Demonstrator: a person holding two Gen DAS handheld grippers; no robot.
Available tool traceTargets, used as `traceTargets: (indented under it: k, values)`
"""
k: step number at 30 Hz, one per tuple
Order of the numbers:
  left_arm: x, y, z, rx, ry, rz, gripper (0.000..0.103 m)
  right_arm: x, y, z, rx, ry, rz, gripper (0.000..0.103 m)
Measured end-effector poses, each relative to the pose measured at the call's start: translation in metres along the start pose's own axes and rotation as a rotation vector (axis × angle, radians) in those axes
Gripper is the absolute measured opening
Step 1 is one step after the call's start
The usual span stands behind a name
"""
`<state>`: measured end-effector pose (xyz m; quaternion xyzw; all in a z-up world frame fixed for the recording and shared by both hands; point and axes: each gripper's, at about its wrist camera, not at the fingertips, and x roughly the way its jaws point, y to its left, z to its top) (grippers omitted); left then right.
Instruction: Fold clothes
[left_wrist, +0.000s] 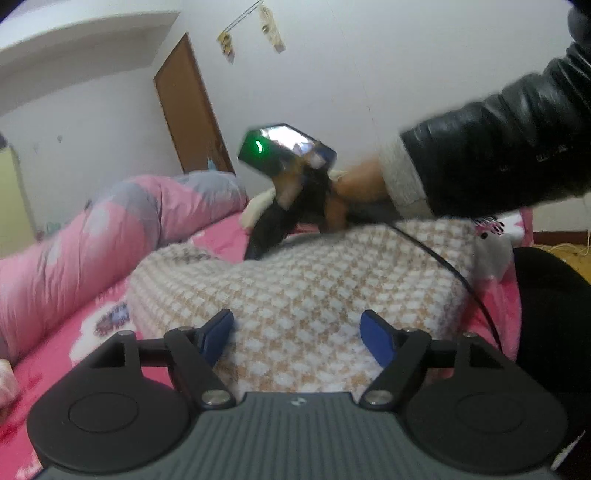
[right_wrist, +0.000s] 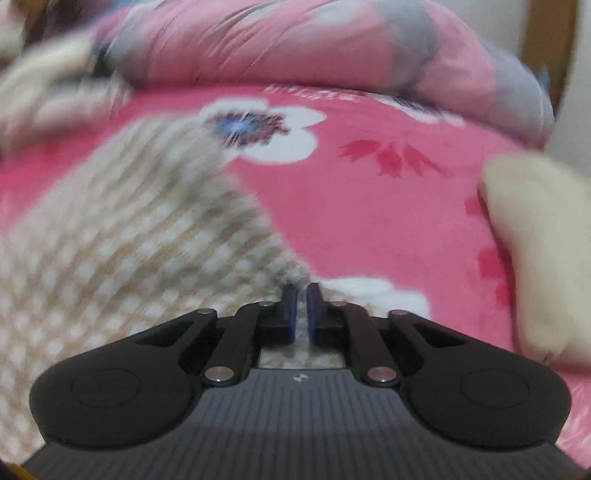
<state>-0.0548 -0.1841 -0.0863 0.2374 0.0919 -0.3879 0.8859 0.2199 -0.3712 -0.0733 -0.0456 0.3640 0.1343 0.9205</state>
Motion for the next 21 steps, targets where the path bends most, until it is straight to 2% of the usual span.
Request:
traceTargets:
  k: [2,4,13,17,19,21]
  values:
    - [-0.001,0.001,-0.004,0.000,-0.012,-0.006,0.076,-0.022,-0.003,0.019,0.030,0.002,-0.036,0.004]
    - [-0.001,0.003,-0.006,-0.002,-0.024,-0.012,0.076,-0.048,0.007,0.031,-0.021,-0.050,-0.079,0.009]
    - [0.002,0.010,-0.009,-0.027,-0.039,-0.030,0.076,0.019,0.005,0.038,0.140,0.051,-0.038,0.005]
    - [0.001,0.008,-0.011,-0.013,-0.051,-0.023,0.076,0.046,0.004,0.041,0.213,0.088,-0.020,0.007]
    - [0.001,0.009,-0.013,-0.014,-0.057,-0.024,0.077,0.021,-0.003,0.040,0.263,0.017,-0.006,0.009]
    - [0.002,0.009,-0.015,-0.017,-0.062,-0.025,0.077,-0.015,0.004,0.045,0.230,-0.105,0.041,0.009]
